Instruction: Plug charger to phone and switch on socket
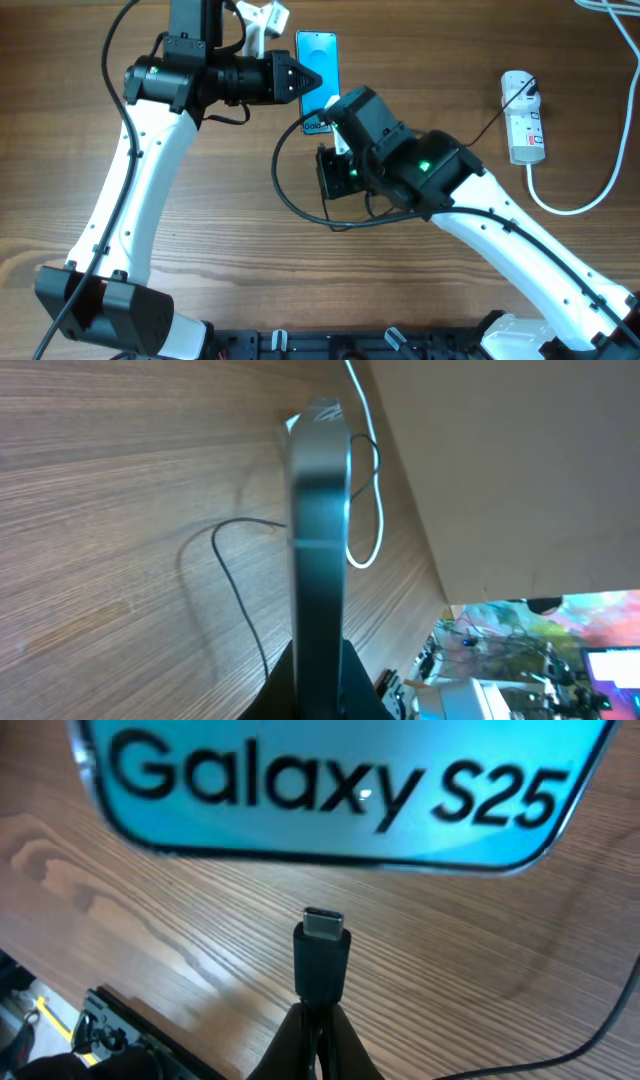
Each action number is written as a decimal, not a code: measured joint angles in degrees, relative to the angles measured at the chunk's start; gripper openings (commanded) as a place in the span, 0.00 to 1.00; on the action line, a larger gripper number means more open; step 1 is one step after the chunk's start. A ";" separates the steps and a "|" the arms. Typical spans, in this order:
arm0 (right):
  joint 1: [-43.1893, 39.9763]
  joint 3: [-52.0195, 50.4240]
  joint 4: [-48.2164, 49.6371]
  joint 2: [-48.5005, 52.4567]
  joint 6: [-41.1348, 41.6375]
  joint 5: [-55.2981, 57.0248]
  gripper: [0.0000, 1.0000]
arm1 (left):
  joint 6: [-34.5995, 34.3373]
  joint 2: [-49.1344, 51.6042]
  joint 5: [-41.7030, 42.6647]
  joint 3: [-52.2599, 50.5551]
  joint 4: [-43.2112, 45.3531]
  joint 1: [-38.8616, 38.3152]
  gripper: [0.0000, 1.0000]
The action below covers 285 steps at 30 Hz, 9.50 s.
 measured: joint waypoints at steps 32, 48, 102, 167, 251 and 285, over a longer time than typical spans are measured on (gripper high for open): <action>-0.09 1.57 -1.68 -1.55 -0.87 2.91 0.04 | 0.70 0.00 4.96 0.00 -0.37 0.00 0.04; -0.09 1.57 -1.05 -1.55 -0.87 2.49 0.05 | 3.89 0.00 7.04 0.00 0.15 0.00 0.04; -0.09 1.57 -0.92 -1.55 -0.90 1.99 0.04 | 6.49 0.00 9.40 0.00 0.92 0.00 0.04; -1.44 1.81 1.25 -1.92 -2.38 0.15 0.04 | 10.56 0.00 7.85 0.07 -3.43 0.42 0.04; 0.35 33.00 -0.87 53.55 15.13 8.70 0.28 | -15.91 5.35 -50.07 0.04 -19.76 14.67 0.04; 1.20 34.27 -6.27 54.53 15.32 13.81 0.13 | -15.91 5.33 -50.05 0.04 -19.78 14.67 0.04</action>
